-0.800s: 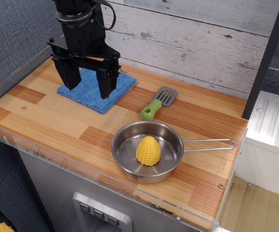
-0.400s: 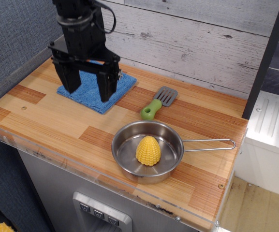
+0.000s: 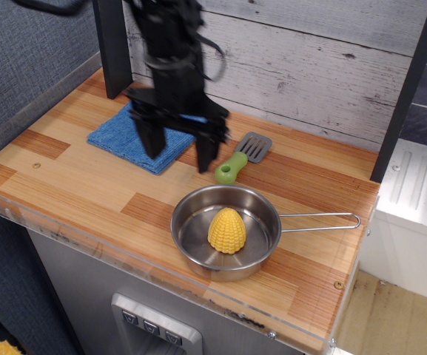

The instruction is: Put the spatula right on top of the napkin.

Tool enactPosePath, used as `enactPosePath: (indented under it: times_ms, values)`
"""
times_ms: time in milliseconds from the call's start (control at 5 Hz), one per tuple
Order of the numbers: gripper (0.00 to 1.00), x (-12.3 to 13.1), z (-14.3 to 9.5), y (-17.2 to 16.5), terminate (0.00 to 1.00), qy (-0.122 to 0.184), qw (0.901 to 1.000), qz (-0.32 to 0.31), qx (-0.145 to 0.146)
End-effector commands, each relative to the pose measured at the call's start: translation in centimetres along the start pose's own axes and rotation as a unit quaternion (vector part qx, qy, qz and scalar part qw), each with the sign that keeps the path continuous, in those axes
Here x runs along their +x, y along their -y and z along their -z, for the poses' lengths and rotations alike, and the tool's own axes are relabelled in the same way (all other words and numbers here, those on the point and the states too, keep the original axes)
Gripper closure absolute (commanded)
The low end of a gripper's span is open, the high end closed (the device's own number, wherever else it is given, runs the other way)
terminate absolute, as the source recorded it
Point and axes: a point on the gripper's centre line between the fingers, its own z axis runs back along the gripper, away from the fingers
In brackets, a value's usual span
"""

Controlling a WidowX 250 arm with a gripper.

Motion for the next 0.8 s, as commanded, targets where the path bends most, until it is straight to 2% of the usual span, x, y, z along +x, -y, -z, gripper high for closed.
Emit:
enactPosePath:
  times_ms: [0,200,400,600]
  values:
    - [0.00,3.9,1.9,1.5,0.00,0.041,0.9989,0.015,0.016]
    - [0.00,4.6,2.6,1.4,0.00,0.046,0.9985,0.018,0.022]
    - [1.00,4.5,3.0,1.5,0.00,0.049,0.9985,0.019,0.017]
    - [1.00,4.3,2.3,1.8,0.00,0.055,0.9983,0.018,0.008]
